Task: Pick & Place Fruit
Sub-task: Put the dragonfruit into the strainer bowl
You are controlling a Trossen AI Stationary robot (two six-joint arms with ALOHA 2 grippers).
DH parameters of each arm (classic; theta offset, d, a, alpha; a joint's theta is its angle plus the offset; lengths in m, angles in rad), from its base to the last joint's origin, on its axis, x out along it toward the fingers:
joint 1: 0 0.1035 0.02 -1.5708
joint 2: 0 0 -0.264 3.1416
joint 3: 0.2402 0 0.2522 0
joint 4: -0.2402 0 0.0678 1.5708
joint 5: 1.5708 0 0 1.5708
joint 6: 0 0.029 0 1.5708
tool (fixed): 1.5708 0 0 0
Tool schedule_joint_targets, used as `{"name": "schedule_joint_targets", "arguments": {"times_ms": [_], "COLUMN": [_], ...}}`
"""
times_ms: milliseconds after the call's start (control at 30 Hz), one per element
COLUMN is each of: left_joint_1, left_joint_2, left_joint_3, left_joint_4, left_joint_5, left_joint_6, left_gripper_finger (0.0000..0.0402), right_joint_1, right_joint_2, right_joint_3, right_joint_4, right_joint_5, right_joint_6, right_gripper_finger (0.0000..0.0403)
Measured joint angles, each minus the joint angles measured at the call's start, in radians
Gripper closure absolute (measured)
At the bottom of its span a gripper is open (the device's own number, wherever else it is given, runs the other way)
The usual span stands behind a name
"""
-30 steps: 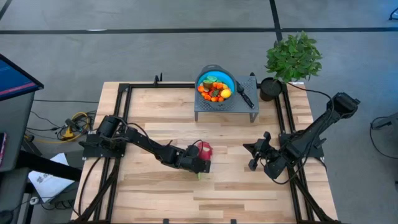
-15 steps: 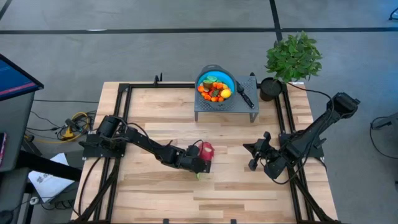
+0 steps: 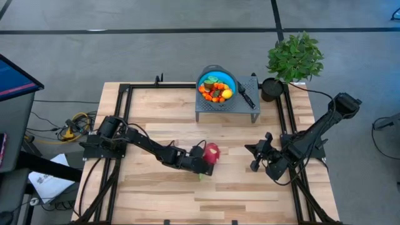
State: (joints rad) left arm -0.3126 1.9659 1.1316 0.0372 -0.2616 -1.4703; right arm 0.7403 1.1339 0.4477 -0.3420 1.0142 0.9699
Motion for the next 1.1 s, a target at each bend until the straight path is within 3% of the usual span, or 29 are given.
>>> {"name": "schedule_joint_targets", "arguments": {"times_ms": [200, 367, 567, 767, 933, 1100], "left_joint_1": [0.000, 0.011, 0.045, 0.121, 0.242, 0.382], "left_joint_2": [-0.006, -0.080, -0.257, -0.439, -0.539, -0.551], "left_joint_3": [0.000, 0.000, 0.000, 0.001, 0.002, 0.002], "left_joint_4": [0.123, 0.138, 0.140, 0.135, 0.137, 0.133], "left_joint_5": [0.000, -0.010, -0.107, -0.131, -0.070, 0.057], "left_joint_6": [0.068, 0.185, 0.414, 0.646, 0.781, 0.791], "left_gripper_finger": [0.0348, 0.0348, 0.0348, 0.0348, 0.0348, 0.0348], "right_joint_1": [0.000, -0.001, -0.002, -0.031, -0.077, -0.120], "right_joint_2": [0.000, 0.000, 0.000, 0.000, 0.000, 0.000], "right_joint_3": [0.000, 0.000, 0.000, 0.000, 0.000, 0.000], "right_joint_4": [-0.005, -0.018, -0.018, -0.017, -0.017, -0.017], "right_joint_5": [-0.023, -0.026, -0.026, -0.022, -0.022, -0.023], "right_joint_6": [0.000, 0.000, 0.000, 0.000, -0.008, -0.041], "right_gripper_finger": [0.0403, 0.0403, 0.0403, 0.0403, 0.0403, 0.0403]}}
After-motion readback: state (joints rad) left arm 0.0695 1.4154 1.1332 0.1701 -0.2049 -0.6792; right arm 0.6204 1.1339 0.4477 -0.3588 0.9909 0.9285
